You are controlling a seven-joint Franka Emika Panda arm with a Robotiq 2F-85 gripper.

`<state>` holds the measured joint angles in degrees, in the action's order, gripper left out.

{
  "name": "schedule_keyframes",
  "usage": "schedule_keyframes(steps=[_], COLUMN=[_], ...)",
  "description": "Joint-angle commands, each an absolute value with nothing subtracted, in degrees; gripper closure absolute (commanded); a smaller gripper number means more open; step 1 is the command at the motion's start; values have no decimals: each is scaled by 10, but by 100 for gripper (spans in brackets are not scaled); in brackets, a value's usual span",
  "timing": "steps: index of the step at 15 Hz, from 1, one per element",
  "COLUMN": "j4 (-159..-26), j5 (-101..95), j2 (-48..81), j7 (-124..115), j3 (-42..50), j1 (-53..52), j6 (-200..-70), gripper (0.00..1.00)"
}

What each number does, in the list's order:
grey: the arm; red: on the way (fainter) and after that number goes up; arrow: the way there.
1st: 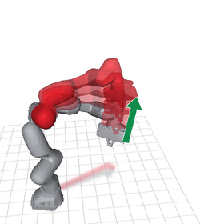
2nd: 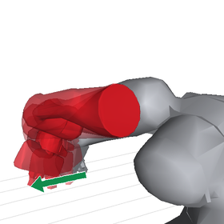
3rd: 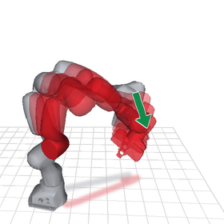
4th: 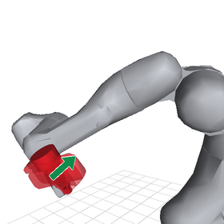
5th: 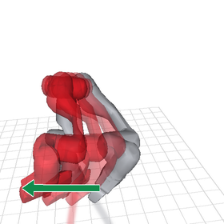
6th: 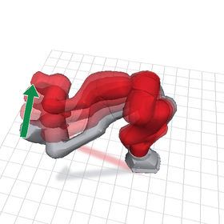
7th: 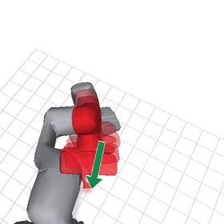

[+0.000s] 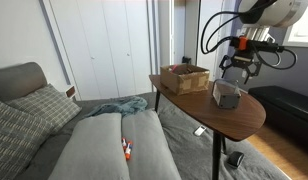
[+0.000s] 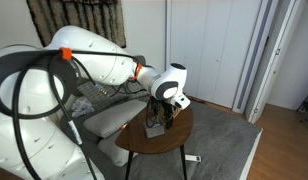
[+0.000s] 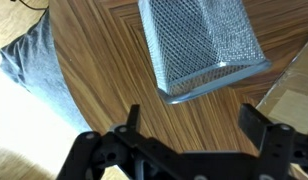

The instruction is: Set the penholder upright on the table

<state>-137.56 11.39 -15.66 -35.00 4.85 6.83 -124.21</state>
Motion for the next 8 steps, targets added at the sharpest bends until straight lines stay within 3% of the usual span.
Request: schedule_keyframes(steps=[1,3,8], j4=[-1345,-1338,-1325], j5=[155,171,230], j2=[-124,-115,-106], j7=[-330,-323,-278], j3=[57,62,77], j1=[71,71,73], j6=[-1198,-1177,-1111], gripper=[2,26,62])
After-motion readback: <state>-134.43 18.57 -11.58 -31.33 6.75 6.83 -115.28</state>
